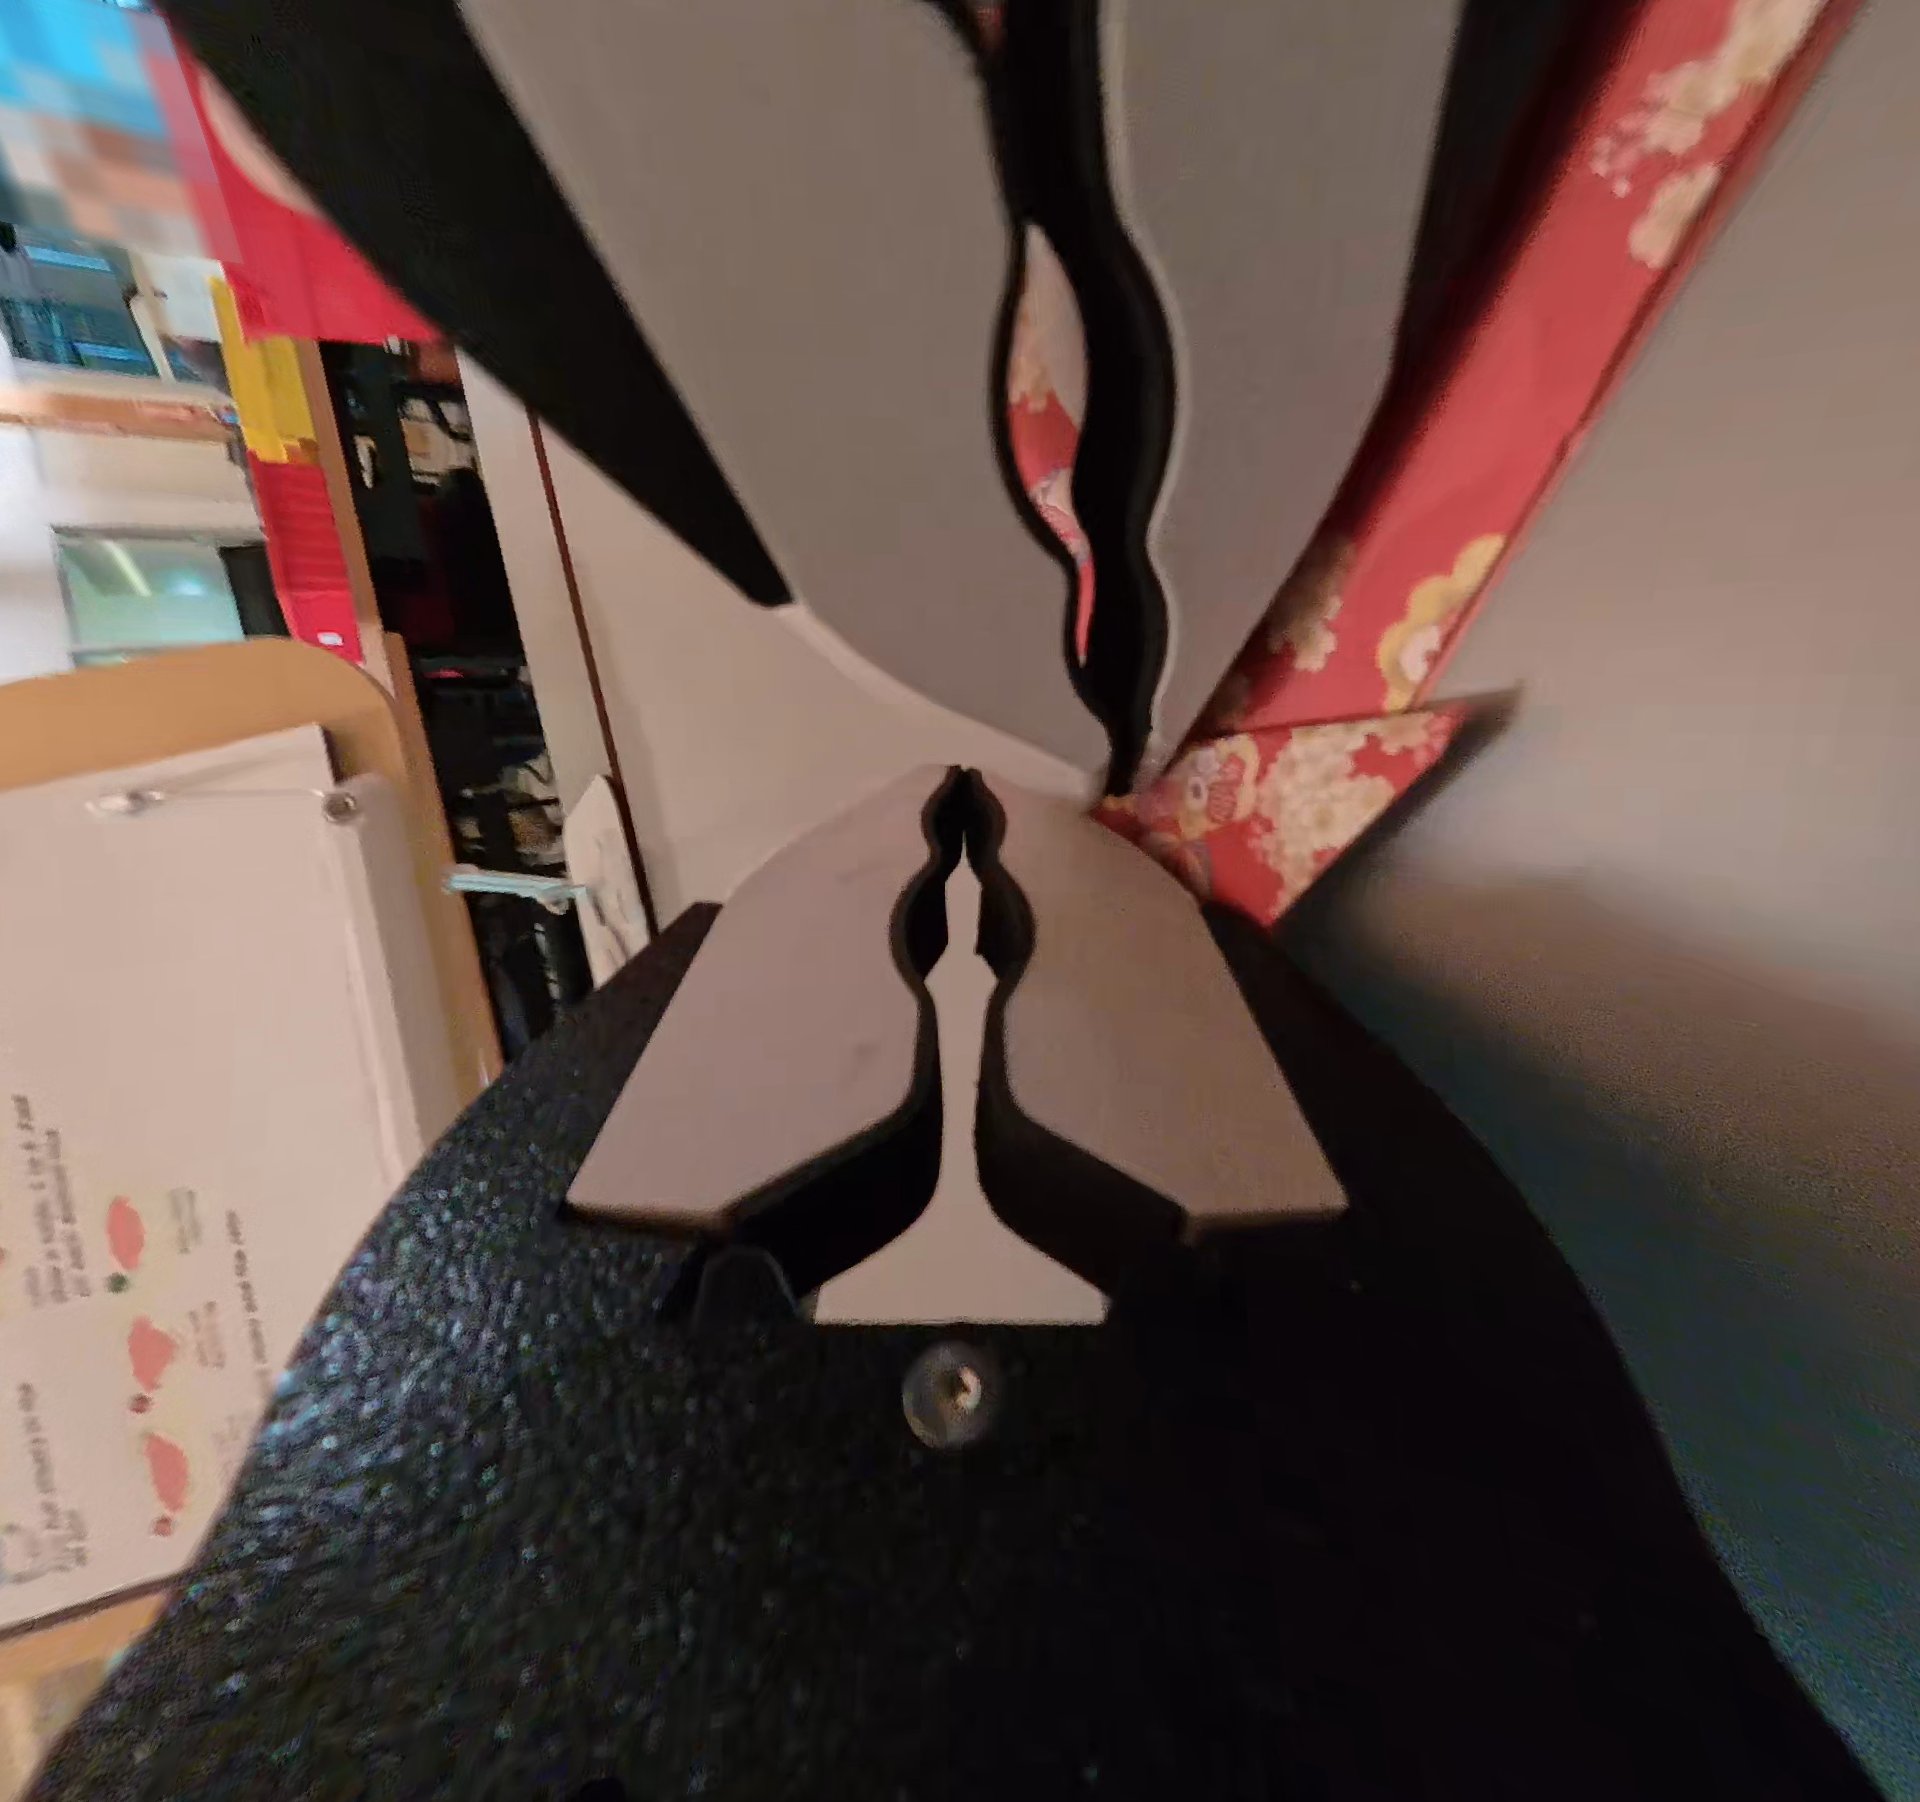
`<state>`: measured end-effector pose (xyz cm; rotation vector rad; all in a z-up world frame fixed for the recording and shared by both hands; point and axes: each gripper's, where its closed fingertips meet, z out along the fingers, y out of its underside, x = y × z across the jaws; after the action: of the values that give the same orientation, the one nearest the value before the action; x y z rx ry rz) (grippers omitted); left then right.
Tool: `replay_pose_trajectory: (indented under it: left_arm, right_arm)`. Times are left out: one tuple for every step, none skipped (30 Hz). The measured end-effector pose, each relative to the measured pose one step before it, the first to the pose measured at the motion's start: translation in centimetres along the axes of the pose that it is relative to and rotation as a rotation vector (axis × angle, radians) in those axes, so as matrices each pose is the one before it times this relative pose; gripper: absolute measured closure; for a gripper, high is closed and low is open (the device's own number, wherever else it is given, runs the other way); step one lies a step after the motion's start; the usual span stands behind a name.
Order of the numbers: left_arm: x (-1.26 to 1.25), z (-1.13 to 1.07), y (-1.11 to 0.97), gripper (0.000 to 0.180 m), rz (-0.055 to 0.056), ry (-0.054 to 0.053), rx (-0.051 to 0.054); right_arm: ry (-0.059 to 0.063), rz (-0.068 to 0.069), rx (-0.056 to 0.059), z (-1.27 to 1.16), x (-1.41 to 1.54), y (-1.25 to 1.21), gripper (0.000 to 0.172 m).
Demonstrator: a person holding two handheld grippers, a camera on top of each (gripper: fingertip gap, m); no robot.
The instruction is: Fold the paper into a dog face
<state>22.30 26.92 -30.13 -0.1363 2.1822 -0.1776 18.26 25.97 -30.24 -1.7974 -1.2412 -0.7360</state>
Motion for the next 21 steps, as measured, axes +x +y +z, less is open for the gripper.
replay_pose_trajectory:
  left_arm:
    - [0.022, -0.060, -0.066, 0.180, 0.0357, -0.0048, 0.0030]
    - [0.006, -0.046, -0.095, 0.180, 0.0230, -0.0044, 0.0109]
    - [-0.002, 0.004, -0.054, 0.180, 0.0112, -0.0047, 0.0132]
    - [0.023, 0.021, -0.048, 0.180, 0.0077, -0.0031, 0.0147]
    - [0.057, 0.035, -0.084, 0.180, 0.0116, 0.0008, 0.0159]
    - [0.074, 0.035, -0.056, 0.180, 0.0206, 0.0031, 0.0089]
    - [0.047, 0.037, -0.034, 0.180, 0.0283, 0.0030, -0.0002]
    - [0.031, 0.019, -0.038, 0.180, 0.0318, 0.0035, -0.0063]
    - [0.037, 0.015, -0.025, 0.180, 0.0294, 0.0033, -0.0106]
    - [0.037, 0.016, -0.014, 0.180, 0.0223, 0.0012, -0.0118]
    - [0.029, 0.004, -0.004, 0.180, 0.0129, -0.0009, -0.0098]
    - [0.041, 0.013, 0.011, 0.180, 0.0021, -0.0011, -0.0062]
    - [0.030, 0.007, 0.004, 0.180, -0.0029, -0.0016, -0.0026]
    - [0.013, 0.002, 0.006, 0.180, -0.0006, -0.0033, -0.0014]
    - [0.010, 0.003, -0.008, 0.180, 0.0024, -0.0035, -0.0020]
    - [0.013, 0.005, -0.002, 0.180, 0.0051, -0.0024, -0.0024]
    - [0.007, 0.012, -0.015, 0.180, 0.0092, -0.0012, -0.0023]
    - [0.003, 0.010, -0.012, 0.180, 0.0116, -0.0002, -0.0026]
    - [0.007, 0.004, -0.014, 0.180, 0.0095, 0.0009, -0.0031]
    - [0.005, 0.009, -0.006, 0.180, 0.0087, -0.0005, -0.0030]
    - [-0.005, -0.008, -0.019, 0.180, 0.0127, -0.0047, -0.0044]
  right_arm:
    - [-0.0076, 0.0025, 0.0059, -0.019, -0.024, -0.025, 0.172]
    - [-0.0065, -0.0008, 0.0091, -0.026, -0.033, -0.039, 0.172]
    - [-0.0010, -0.0041, 0.0094, -0.046, -0.028, -0.053, 0.172]
    - [0.0087, -0.0039, 0.0039, -0.032, 0.028, -0.021, 0.172]
    - [0.0143, -0.0042, 0.0002, -0.032, 0.062, -0.001, 0.172]
    - [0.0150, -0.0079, 0.0009, -0.041, 0.053, -0.017, 0.172]
    - [0.0130, -0.0078, 0.0033, -0.044, 0.046, -0.035, 0.172]
    - [0.0112, -0.0024, 0.0036, -0.045, 0.064, -0.014, 0.172]
    - [0.0067, -0.0031, 0.0058, -0.044, 0.043, -0.033, 0.172]
    - [-0.0007, -0.0130, 0.0116, -0.066, -0.030, -0.084, 0.172]
    - [-0.0034, -0.0126, 0.0254, -0.120, -0.081, -0.246, 0.172]
    - [-0.0054, -0.0045, 0.0367, -0.207, -0.133, -0.411, 0.172]
    - [-0.0145, 0.0027, 0.0338, -0.222, -0.209, -0.429, 0.172]
    - [-0.0147, 0.0105, 0.0174, -0.176, -0.145, -0.259, 0.172]
    - [-0.0128, 0.0172, -0.0076, -0.036, -0.048, 0.076, 0.172]
    - [-0.0280, 0.0147, -0.0161, 0.060, -0.115, 0.114, 0.172]
    - [-0.0448, 0.0017, -0.0234, 0.076, -0.255, 0.147, 0.171]
    - [-0.0309, 0.0040, -0.0215, 0.106, -0.131, 0.073, 0.172]
    - [-0.0182, 0.0281, -0.0101, 0.020, -0.018, 0.058, 0.172]
    - [-0.0128, 0.0208, 0.0029, 0.004, -0.018, 0.019, 0.171]
    - [-0.0033, 0.0022, -0.0007, -0.001, -0.012, 0.013, 0.172]
